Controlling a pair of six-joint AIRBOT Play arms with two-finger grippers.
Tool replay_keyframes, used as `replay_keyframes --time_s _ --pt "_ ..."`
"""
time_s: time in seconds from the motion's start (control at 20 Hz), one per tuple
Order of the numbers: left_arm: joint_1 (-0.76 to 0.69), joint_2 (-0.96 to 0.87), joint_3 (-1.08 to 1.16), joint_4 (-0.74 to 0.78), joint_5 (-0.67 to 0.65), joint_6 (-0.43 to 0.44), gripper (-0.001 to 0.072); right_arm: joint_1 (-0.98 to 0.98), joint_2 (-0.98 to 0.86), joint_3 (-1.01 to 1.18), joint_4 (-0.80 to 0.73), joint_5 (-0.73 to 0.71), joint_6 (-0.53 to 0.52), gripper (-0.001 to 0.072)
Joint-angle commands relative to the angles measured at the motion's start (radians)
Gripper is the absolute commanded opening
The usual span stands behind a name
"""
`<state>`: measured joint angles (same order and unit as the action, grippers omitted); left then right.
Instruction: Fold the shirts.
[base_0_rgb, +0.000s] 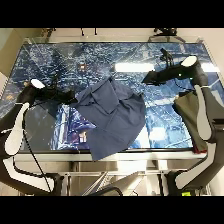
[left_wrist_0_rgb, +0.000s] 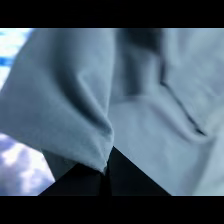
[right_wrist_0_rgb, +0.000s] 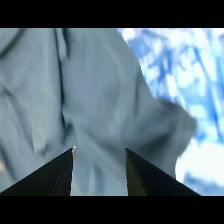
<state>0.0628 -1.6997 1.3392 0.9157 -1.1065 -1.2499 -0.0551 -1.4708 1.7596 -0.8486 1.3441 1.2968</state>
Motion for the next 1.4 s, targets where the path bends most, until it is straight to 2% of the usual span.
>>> replay_keyframes --time_s 0.0,0.05,0.1,0.15,0.25,0.35,0.45,0.55,0.8,0.9,1.05,1.1,1.15,1.2,1.35 --pt "0.051 -0.029 0.005 -0.001 0.040 0.012 0.0015 -0.021 0.109 -0.151 -0.092 0.116 0.086 0.0365" --pt "0.069 -0.029 0.028 0.001 0.033 0.013 0.0106 -0.019 0.159 -0.240 -0.096 0.119 0.097 0.0366" --pt "0.082 -0.029 0.057 0.000 0.020 0.011 0.0491 -0.019 0.210 -0.333 -0.100 0.114 0.108 0.0366" --pt "0.096 -0.029 0.092 0.000 0.000 0.010 0.0703 -0.018 0.272 -0.444 -0.100 0.094 0.121 0.0366" --pt "0.115 -0.029 0.153 0.001 -0.035 0.010 0.0690 -0.016 0.400 -0.673 -0.096 0.041 0.158 0.0386" --pt "0.134 -0.029 0.198 0.002 -0.045 0.010 0.0690 0.006 0.523 -0.883 -0.069 -0.061 0.185 0.0447" --pt "0.143 -0.029 0.222 0.002 -0.045 0.008 0.0690 0.058 0.607 -1.040 0.014 -0.199 0.185 0.0447" --pt "0.143 -0.029 0.231 0.007 -0.045 0.008 0.0690 0.140 0.630 -1.148 0.046 -0.316 0.230 0.0447" --pt "0.144 -0.030 0.231 0.009 -0.046 0.008 0.0690 0.328 0.583 -1.239 0.049 -0.494 0.303 0.0441" --pt "0.150 -0.030 0.231 0.009 -0.047 0.007 0.0690 0.351 0.550 -1.239 0.049 -0.510 0.327 0.0442" --pt "0.150 -0.030 0.231 0.009 -0.047 0.008 0.0689 0.351 0.488 -1.238 0.082 -0.534 0.309 0.0433" --pt "0.150 -0.030 0.231 0.009 -0.046 0.008 0.0690 0.351 0.472 -1.238 0.138 -0.559 0.255 0.0400" --pt "0.150 -0.030 0.231 0.008 -0.047 0.007 0.0690 0.351 0.462 -1.236 0.211 -0.575 0.171 0.0170" --pt "0.150 -0.030 0.231 0.009 -0.048 0.007 0.0690 0.349 0.460 -1.223 0.261 -0.581 0.090 0.0062" --pt "0.150 -0.030 0.231 0.009 -0.061 0.007 0.0690 0.290 0.461 -1.109 0.191 -0.514 0.076 0.0019"
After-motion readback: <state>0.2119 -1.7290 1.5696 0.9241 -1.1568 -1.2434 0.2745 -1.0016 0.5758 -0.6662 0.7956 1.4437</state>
